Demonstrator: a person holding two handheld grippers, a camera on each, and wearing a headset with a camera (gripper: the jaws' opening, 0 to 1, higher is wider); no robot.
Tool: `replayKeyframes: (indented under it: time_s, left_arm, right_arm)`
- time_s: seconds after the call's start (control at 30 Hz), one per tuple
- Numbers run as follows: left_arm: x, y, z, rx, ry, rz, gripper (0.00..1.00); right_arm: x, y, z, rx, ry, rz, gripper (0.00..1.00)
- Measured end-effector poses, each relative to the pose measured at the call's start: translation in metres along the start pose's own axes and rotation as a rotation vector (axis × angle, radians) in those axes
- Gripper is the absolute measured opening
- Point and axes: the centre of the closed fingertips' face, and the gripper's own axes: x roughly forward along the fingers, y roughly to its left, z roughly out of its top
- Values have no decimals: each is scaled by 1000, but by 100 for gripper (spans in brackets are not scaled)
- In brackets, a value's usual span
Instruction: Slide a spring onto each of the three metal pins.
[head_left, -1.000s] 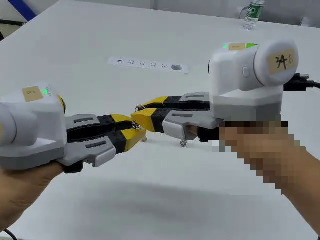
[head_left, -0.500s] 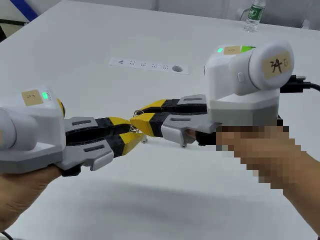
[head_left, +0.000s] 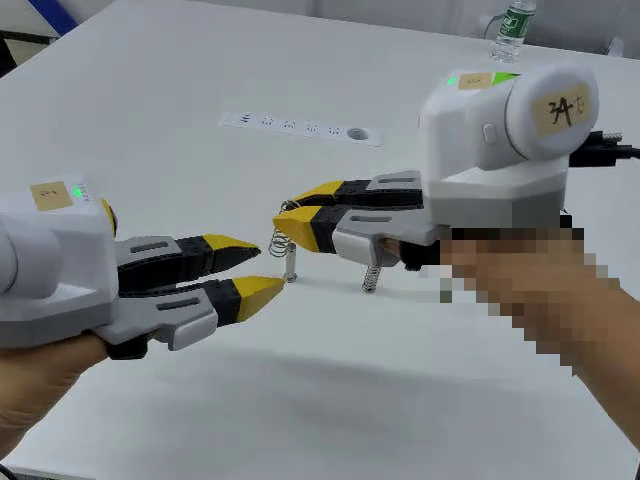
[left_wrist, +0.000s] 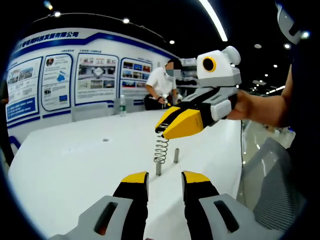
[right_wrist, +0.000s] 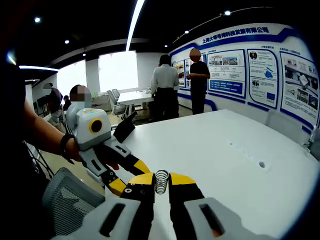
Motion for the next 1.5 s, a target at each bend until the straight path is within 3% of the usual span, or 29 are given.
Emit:
replayKeyframes:
  time_s: [0.3,0.73,1.1,1.5]
  left_arm:
    - [-12,10,-5,-22,-2,38,31]
    - [-18,14,-7,-36,-8,59,41]
    - [-19,17,-10,-41,-7,73,53]
    - [-19,17,-13,-44,4,78,62]
  right_arm:
    - [17,-37,-12,-27,40,-92,12]
    - [47,-71,-35,-6,97,-132,12]
    - [61,-83,-58,6,141,-143,12]
    - [65,-81,-67,3,157,-137,12]
